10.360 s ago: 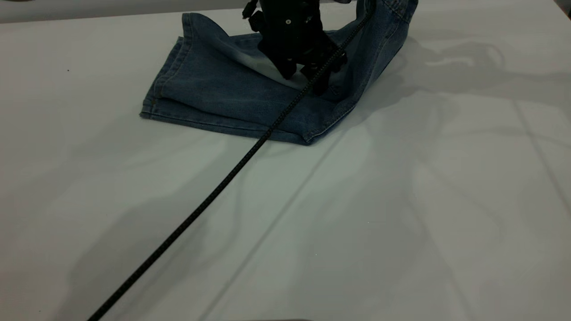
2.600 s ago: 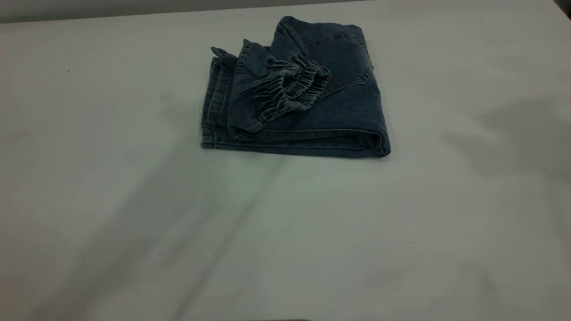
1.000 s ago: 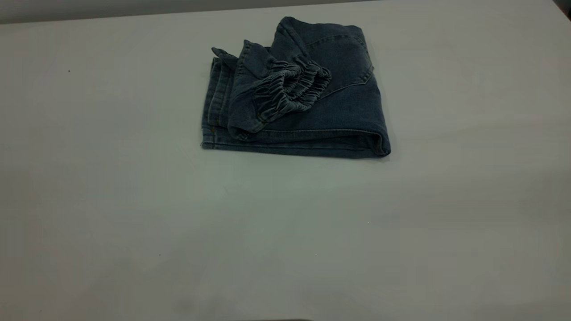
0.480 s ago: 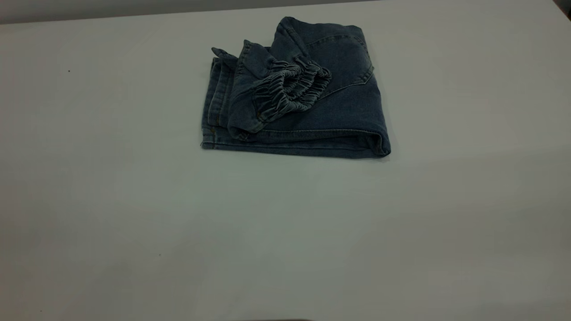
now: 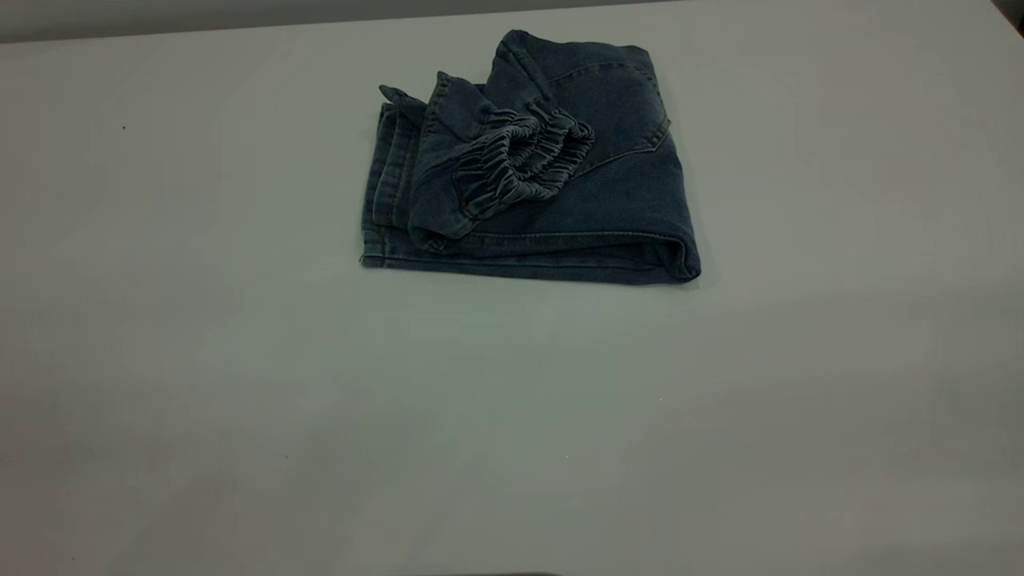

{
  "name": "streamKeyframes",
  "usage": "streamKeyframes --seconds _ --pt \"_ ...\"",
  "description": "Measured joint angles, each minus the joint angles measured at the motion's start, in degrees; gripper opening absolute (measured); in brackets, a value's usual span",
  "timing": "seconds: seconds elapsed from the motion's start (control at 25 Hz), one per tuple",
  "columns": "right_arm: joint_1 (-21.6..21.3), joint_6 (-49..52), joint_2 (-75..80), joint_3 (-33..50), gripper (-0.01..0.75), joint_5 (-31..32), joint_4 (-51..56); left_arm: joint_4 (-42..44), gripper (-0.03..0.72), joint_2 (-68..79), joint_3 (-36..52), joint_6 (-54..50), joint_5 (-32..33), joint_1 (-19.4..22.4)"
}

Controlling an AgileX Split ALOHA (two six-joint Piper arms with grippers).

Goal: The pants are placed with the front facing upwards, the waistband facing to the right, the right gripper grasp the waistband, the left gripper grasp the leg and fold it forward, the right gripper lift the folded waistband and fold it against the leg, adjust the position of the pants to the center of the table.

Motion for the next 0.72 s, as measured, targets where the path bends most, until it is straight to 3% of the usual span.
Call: streamKeyframes --seconds 0.72 --pt "0.0 3.2 0.0 0.31 0.566 -2.64 -3.96 -0.48 0.482 0.0 1.46 -0.08 -2.16 0.0"
